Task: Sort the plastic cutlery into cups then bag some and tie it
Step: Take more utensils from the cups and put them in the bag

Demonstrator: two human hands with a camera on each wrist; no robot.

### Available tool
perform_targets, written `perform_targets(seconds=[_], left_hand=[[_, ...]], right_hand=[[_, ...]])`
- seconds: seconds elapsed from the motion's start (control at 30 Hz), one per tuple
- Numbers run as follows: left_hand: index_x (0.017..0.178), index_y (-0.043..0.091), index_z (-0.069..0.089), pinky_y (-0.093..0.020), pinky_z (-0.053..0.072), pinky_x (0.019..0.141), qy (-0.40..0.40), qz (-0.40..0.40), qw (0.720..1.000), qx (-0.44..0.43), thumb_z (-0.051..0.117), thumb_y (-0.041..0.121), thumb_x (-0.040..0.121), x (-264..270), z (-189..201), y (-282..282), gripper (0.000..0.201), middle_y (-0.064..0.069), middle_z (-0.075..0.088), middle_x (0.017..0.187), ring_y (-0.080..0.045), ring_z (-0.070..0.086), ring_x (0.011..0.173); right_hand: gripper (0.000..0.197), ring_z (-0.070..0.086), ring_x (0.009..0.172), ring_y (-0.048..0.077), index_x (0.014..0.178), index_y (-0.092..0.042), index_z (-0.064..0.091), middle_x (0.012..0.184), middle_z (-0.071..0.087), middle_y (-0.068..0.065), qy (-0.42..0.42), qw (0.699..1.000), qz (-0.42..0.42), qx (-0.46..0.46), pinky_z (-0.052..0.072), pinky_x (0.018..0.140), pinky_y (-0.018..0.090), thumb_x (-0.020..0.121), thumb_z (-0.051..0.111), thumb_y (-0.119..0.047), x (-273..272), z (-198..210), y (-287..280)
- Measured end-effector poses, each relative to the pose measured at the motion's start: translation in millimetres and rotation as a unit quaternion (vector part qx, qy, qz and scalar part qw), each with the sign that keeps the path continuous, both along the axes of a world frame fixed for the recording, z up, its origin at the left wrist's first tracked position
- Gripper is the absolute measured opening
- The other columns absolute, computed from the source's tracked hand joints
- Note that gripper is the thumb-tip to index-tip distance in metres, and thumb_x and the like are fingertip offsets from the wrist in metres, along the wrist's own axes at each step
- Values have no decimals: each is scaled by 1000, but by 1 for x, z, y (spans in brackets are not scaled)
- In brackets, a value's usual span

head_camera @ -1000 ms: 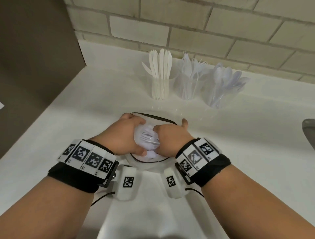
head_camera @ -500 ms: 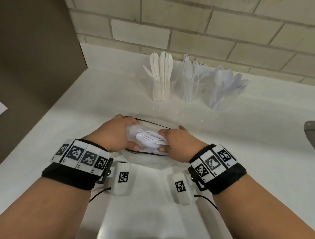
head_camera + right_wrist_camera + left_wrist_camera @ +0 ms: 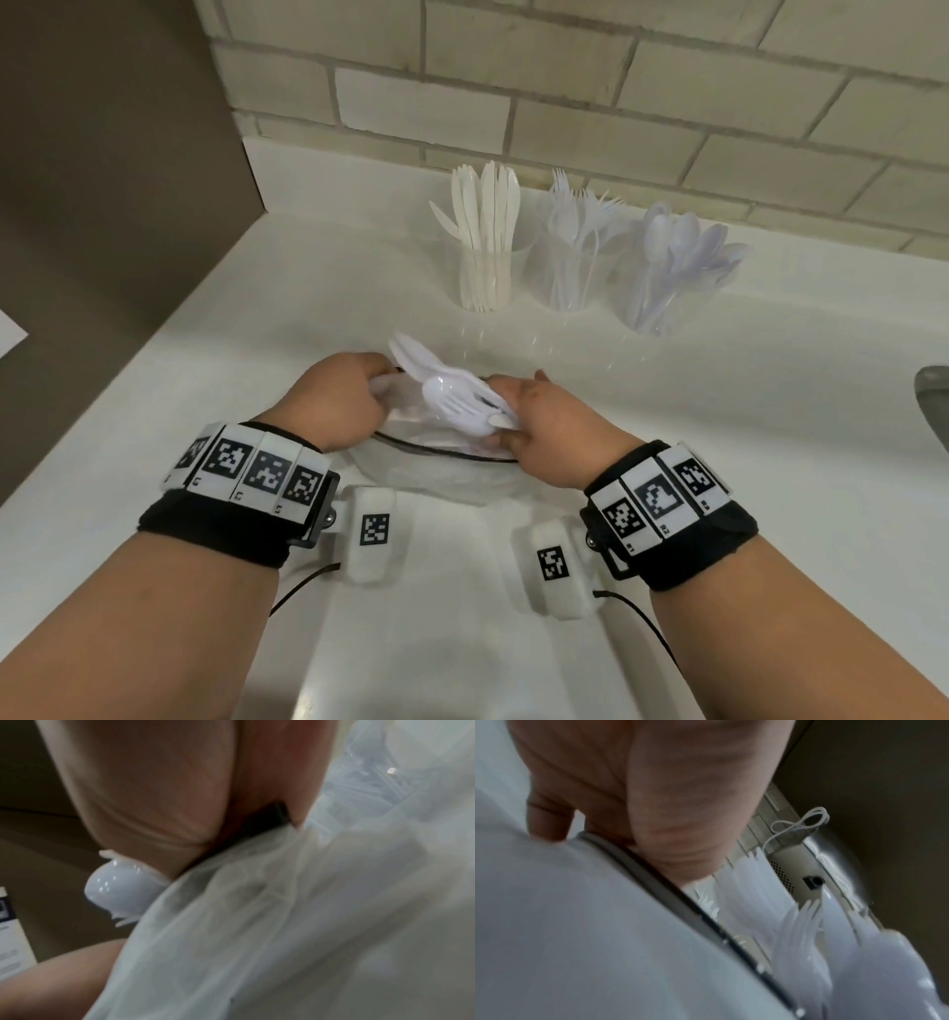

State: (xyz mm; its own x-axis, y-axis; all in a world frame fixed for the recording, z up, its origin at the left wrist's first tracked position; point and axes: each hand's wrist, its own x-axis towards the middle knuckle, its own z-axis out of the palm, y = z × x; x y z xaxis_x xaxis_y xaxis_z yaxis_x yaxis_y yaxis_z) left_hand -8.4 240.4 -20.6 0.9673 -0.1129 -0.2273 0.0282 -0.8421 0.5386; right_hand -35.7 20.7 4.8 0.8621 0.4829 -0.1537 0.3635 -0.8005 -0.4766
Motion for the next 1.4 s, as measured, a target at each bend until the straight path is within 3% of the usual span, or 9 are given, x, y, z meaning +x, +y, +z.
perform_targets(seconds=[0.13, 0.33, 0.5, 0.63, 0.7, 0.87, 0.97, 1.23, 1.4], left_hand=[[113, 46, 40, -37, 44, 101, 38, -51, 997, -39, 67, 46, 54, -9, 14, 3, 66, 12, 51, 125, -12, 54, 111], [141, 43, 14, -27, 37, 104, -141, -46, 953, -264, 69, 66, 51, -20, 44, -18, 108, 4, 29, 143, -6, 42, 127], [139, 18, 35, -42, 21, 117, -218, -54, 960, -167, 43, 62, 80, -23, 41, -34, 74, 11, 34, 130, 0, 31, 123], [136, 14, 40, 0, 25, 96, -231, -100, 945, -208, 36, 41, 93, -28, 36, -43, 51, 3, 38, 134, 13, 37, 116], [133, 17, 43, 1, 28, 92, -218, -79, 936, -264, 35, 37, 94, -28, 35, -44, 45, 4, 45, 133, 14, 41, 115], [123, 29, 51, -34, 31, 112, -91, 59, 783, -612, 38, 49, 91, -24, 31, -38, 40, 6, 52, 132, -10, 44, 131], [129, 16, 51, -42, 31, 113, 2, 133, 729, -672, 36, 58, 90, -21, 32, -39, 59, -3, 55, 130, -18, 49, 128], [123, 5, 58, -45, 43, 102, 223, 170, 671, -686, 32, 66, 89, -9, 43, -53, 75, -18, 60, 121, -31, 57, 114], [120, 2, 61, -48, 37, 108, 292, 114, 612, -726, 26, 47, 100, -5, 59, -63, 61, -23, 55, 133, -35, 52, 125]], right_hand=[[26, 44, 85, 15, 117, -11, 53, 85, 49, -14, -13, 998, -45, 42, 27, 84, 22, 92, 59, -17, 2, 6, -7], [28, 52, 92, 13, 117, -15, 53, 105, 63, -1, -6, 998, -35, 43, 22, 112, 46, 91, 60, -23, 4, 1, 1], [37, 54, 112, 19, 126, -19, 48, 113, 62, -1, 0, 999, -31, 16, 8, 116, 57, 91, 58, -29, 8, 11, 12], [32, 58, 106, 21, 120, -14, 48, 98, 60, -4, -1, 1000, -3, 16, 6, 116, 57, 90, 57, -23, 8, 14, 22], [20, 57, 91, 20, 105, -13, 49, 87, 59, -4, -9, 999, -7, 30, 15, 115, 55, 87, 57, -19, 8, 11, 25], [20, 61, 81, 20, 104, -10, 52, 85, 66, 2, -11, 988, -44, 146, 45, 89, 30, 87, 61, -14, 11, 23, 21], [16, 69, 80, 17, 99, -10, 53, 75, 69, -3, -1, 940, -100, 326, 51, 78, 25, 84, 59, -10, 16, 39, 14], [26, 64, 59, 24, 100, -9, 54, 64, 59, 4, 95, 705, -117, 693, 53, 61, 35, 75, 54, -1, 31, 76, 23], [37, 63, 68, 27, 102, -17, 58, 68, 59, 6, 100, 745, -120, 648, 55, 77, 47, 69, 63, 0, 28, 66, 34]])
